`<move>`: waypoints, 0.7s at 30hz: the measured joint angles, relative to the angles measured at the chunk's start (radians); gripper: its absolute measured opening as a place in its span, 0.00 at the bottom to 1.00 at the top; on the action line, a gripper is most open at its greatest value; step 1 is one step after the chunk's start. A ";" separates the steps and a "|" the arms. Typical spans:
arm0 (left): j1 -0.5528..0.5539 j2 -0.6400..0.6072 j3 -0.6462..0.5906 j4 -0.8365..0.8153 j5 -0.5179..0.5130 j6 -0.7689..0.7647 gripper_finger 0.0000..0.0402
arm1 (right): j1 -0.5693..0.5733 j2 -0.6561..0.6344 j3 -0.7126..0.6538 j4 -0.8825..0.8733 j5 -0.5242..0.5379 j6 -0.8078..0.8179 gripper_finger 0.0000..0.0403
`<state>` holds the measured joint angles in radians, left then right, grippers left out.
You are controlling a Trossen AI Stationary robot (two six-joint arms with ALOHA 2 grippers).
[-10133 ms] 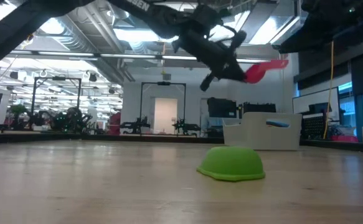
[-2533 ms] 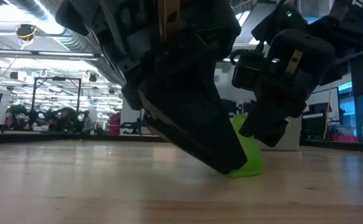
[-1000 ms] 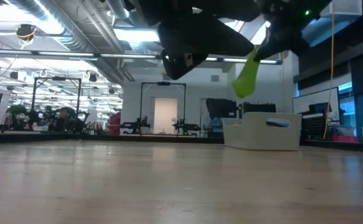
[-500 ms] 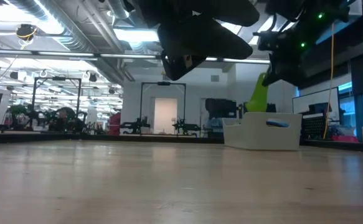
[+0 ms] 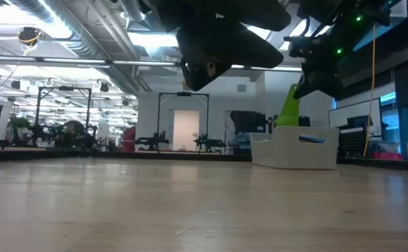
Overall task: Nest measuring cups in basket
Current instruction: Stack the green measuring cup on top of the red measuring cup in the grey bin
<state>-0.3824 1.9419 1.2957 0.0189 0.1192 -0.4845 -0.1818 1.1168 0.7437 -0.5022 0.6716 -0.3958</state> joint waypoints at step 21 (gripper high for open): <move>-0.006 0.000 0.000 -0.001 -0.006 0.024 0.29 | -0.058 0.000 0.000 0.004 -0.072 0.020 0.06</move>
<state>-0.3889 1.9419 1.2957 0.0177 0.1131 -0.4603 -0.2401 1.1168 0.7436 -0.4984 0.5995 -0.3753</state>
